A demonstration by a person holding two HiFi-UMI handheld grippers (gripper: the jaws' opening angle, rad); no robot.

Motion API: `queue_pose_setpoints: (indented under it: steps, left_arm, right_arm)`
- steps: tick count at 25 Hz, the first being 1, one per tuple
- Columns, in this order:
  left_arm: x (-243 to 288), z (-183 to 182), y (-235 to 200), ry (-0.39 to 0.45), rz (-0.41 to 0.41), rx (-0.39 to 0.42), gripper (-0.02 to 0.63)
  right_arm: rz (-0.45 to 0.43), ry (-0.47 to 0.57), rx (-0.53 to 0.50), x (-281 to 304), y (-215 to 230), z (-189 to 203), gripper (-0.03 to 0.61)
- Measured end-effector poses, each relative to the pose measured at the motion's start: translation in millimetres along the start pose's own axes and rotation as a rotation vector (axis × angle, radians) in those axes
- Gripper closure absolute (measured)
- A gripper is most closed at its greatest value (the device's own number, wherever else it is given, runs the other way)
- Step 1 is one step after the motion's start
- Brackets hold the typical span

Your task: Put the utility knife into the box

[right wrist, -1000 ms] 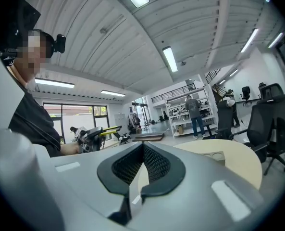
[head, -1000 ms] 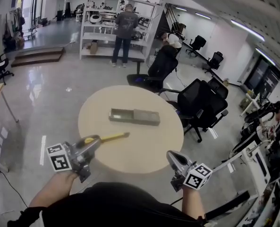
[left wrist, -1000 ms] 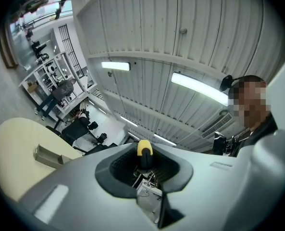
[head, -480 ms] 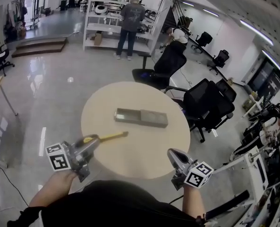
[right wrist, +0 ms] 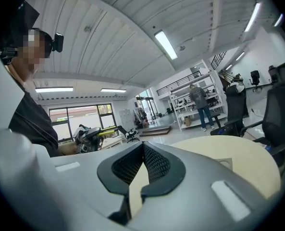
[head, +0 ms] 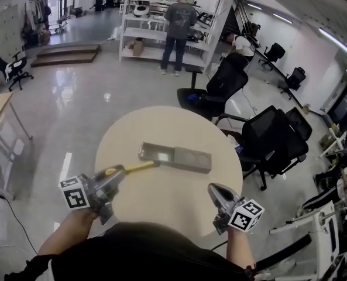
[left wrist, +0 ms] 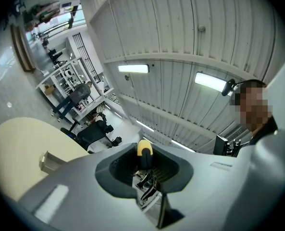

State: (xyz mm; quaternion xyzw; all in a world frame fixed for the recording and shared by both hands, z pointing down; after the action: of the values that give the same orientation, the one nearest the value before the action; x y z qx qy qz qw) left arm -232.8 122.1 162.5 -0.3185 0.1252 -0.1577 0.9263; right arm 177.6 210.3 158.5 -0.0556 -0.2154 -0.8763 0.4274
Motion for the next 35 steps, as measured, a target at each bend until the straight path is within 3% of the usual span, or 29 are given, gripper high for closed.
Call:
queue_pose_setpoints:
  steps: [6,13,17,24,29,35]
  left_arm:
    - [84.2,0.6,-3.7,-0.005,-0.072,-0.009,0.546]
    - [139.6,18.7,-26.9,-0.09,-0.137,-0.039,0.546]
    - [137.3,12.4,-58.1,-0.114,-0.133,-0.065,0.546]
    - [124.8,-15.2,-130.4,-0.173,-0.026,-0.119,0.546]
    - [136.7,-48.9,-165.5,-0.159,0.043,-0.088,0.546]
    - [134.5,-79.5,-172.5,-0.109,0.041,-0.029,0.546]
  right_arm:
    - [-0.085,0.002,-0.016,1.6,95.9,-33.8,0.563]
    - [-0.152,-0.029,0.076,36.0,173.3,-20.6,0.563]
    - [-0.148,-0.059,0.113,63.8,173.7,-4.7,0.563]
    - [-0.054,-0.075,0.147,112.0,132.7,-5.2,0.563]
    - [0.022,-0.098,0.145,120.0,121.5,-12.8,0.563]
    - [0.033,-0.108,0.09,126.5,132.6,-30.4,0.563]
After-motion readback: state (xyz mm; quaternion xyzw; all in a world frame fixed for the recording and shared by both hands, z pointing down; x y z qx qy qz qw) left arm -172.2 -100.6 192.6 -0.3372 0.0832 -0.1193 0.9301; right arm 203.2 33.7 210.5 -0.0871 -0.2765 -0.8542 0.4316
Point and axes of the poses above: the fingertips, and each gripper's own axes: x forward along the fingers, y to its right, z out of its underside, the point moved 9 cm from there along -x, backward along the fingers, and after that the axes turned 8 degrees about -y, right-handed, at the moved point
